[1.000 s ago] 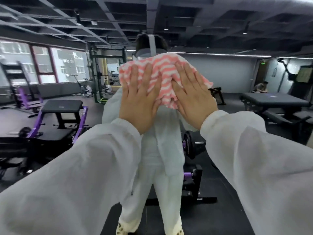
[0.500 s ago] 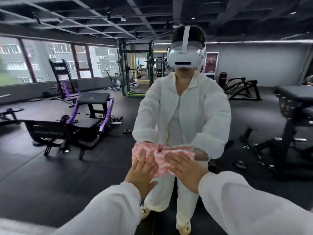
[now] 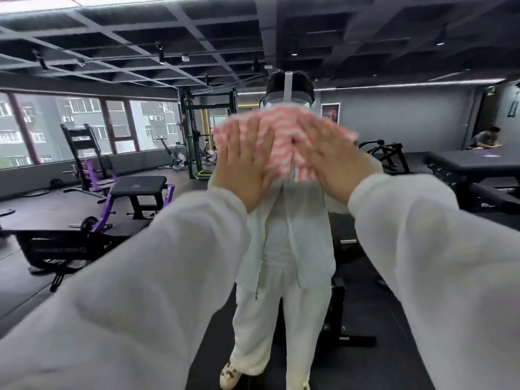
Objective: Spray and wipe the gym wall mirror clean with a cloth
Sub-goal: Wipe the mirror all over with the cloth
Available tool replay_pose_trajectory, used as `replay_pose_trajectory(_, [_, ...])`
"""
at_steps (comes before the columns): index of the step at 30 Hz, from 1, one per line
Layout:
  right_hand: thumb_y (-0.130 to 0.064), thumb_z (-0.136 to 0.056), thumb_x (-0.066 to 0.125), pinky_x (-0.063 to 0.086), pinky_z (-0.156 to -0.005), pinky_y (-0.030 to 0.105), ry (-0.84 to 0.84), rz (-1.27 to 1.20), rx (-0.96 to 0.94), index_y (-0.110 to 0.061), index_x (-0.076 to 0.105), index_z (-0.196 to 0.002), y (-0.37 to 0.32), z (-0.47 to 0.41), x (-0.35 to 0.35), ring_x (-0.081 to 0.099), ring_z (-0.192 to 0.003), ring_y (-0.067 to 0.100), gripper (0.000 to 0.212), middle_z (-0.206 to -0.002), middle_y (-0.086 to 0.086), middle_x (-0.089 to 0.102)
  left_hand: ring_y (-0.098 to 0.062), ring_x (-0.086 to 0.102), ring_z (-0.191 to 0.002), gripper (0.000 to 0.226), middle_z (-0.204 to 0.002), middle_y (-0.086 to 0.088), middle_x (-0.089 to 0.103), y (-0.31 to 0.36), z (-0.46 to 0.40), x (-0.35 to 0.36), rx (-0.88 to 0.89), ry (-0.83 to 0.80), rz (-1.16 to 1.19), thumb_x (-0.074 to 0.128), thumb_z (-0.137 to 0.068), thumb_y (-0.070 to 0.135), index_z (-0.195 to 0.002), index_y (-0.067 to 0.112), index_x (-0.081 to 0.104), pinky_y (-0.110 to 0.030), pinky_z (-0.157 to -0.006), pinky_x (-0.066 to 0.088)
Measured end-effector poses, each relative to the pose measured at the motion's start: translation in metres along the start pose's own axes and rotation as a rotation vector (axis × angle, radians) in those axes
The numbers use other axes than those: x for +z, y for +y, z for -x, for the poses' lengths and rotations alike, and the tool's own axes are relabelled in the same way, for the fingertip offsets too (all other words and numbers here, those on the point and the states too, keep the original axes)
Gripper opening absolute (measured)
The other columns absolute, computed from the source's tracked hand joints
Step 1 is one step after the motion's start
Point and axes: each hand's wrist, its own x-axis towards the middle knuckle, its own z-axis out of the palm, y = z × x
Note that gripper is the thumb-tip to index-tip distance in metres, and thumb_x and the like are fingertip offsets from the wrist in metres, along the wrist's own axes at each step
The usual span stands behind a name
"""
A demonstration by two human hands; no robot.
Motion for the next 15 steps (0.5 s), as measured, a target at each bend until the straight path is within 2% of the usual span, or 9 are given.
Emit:
replay_pose_trajectory(3, [0.0, -0.076, 0.069, 0.015, -0.113, 0.046, 0.009, -0.09, 0.098, -0.004, 0.034, -0.144, 0.01, -0.019, -0.013, 0.024, -0.14, 0.039, 0.077, -0.152, 0.023, 0.027, -0.048, -0.001, -0.141, 0.069, -0.158, -0.015, 0.001, -0.002, -0.025, -0.015, -0.026, 0.079, 0.083, 0.005, -0.087, 0.054, -0.149, 0.022, 0.001, -0.059, -0.112, 0.003])
replay_pose_trajectory(5, [-0.007, -0.082, 0.062, 0.015, -0.113, 0.046, 0.054, -0.102, 0.09, -0.007, 0.037, -0.143, 0.006, -0.013, -0.008, 0.025, -0.14, 0.039, 0.066, -0.152, 0.021, 0.028, -0.053, 0.008, -0.138, 0.065, -0.155, -0.02, 0.013, 0.001, -0.021, -0.009, 0.013, 0.117, 0.091, 0.018, -0.092, 0.048, -0.15, 0.019, 0.018, -0.064, -0.109, 0.01])
replay_pose_trajectory(7, [-0.012, -0.083, 0.047, 0.016, -0.112, 0.048, 0.082, -0.072, 0.043, -0.009, 0.04, -0.14, -0.003, 0.005, 0.002, 0.029, -0.138, 0.039, 0.057, -0.15, 0.02, 0.033, -0.055, 0.018, -0.135, 0.058, -0.152, -0.024, 0.023, 0.006, -0.003, 0.009, 0.078, 0.15, 0.072, 0.029, -0.093, 0.042, -0.145, 0.017, 0.026, -0.067, -0.105, 0.019])
replay_pose_trajectory(10, [-0.018, -0.081, 0.037, 0.012, -0.115, 0.048, 0.059, -0.067, -0.045, -0.015, 0.035, -0.136, -0.022, 0.043, 0.021, 0.024, -0.138, 0.037, 0.054, -0.149, 0.018, 0.035, -0.055, 0.024, -0.132, 0.053, -0.15, -0.023, 0.026, 0.011, 0.038, 0.037, 0.157, 0.128, 0.031, 0.04, -0.088, 0.038, -0.136, 0.015, 0.033, -0.068, -0.099, 0.028])
replay_pose_trajectory(12, [-0.018, -0.081, 0.036, 0.005, -0.116, 0.045, 0.017, -0.086, -0.107, -0.017, 0.036, -0.133, -0.037, 0.072, 0.037, 0.022, -0.136, 0.036, 0.052, -0.149, 0.015, 0.035, -0.052, 0.024, -0.131, 0.051, -0.147, -0.019, 0.024, 0.019, 0.067, 0.051, 0.183, 0.107, 0.023, 0.039, -0.086, 0.038, -0.131, 0.015, 0.037, -0.067, -0.095, 0.034])
replay_pose_trajectory(14, [-0.015, -0.077, 0.042, 0.001, -0.114, 0.045, -0.039, -0.071, -0.176, -0.019, 0.036, -0.134, -0.055, 0.104, 0.048, 0.023, -0.135, 0.035, 0.057, -0.149, 0.013, 0.029, -0.049, 0.024, -0.129, 0.048, -0.144, -0.017, 0.026, 0.03, 0.097, 0.063, 0.217, 0.074, 0.022, 0.043, -0.083, 0.038, -0.125, 0.016, 0.039, -0.065, -0.093, 0.038])
replay_pose_trajectory(15, [-0.013, -0.074, 0.05, -0.001, -0.114, 0.047, -0.096, -0.076, -0.227, -0.021, 0.035, -0.138, -0.065, 0.117, 0.049, 0.021, -0.136, 0.035, 0.066, -0.152, 0.012, 0.023, -0.048, 0.025, -0.127, 0.049, -0.142, -0.018, 0.029, 0.035, 0.114, 0.07, 0.25, 0.044, 0.014, 0.053, -0.08, 0.038, -0.123, 0.017, 0.042, -0.064, -0.093, 0.039])
